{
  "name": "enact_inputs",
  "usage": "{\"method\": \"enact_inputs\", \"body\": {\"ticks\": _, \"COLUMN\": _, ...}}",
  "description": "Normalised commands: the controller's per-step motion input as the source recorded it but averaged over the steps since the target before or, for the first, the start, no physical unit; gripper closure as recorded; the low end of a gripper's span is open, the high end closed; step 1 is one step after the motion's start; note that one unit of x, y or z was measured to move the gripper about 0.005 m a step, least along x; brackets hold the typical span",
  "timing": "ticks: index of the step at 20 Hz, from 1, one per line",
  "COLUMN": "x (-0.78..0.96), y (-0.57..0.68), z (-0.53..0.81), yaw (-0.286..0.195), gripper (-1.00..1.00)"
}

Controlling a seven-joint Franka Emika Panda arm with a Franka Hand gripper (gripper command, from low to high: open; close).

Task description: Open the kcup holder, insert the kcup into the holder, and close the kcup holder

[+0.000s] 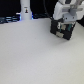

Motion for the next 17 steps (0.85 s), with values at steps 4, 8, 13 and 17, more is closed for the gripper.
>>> {"method": "enact_inputs", "body": {"ticks": 4, "x": -0.55, "y": 0.53, "z": 0.21, "yaw": 0.074, "gripper": -1.0}}
{"method": "enact_inputs", "body": {"ticks": 8, "x": -0.05, "y": 0.48, "z": 0.91, "yaw": 0.062, "gripper": -1.0}}
{"method": "enact_inputs", "body": {"ticks": 13, "x": 0.01, "y": 0.22, "z": 0.67, "yaw": 0.023, "gripper": -1.0}}
{"method": "enact_inputs", "body": {"ticks": 17, "x": 0.03, "y": -0.01, "z": 0.02, "yaw": 0.002, "gripper": -1.0}}
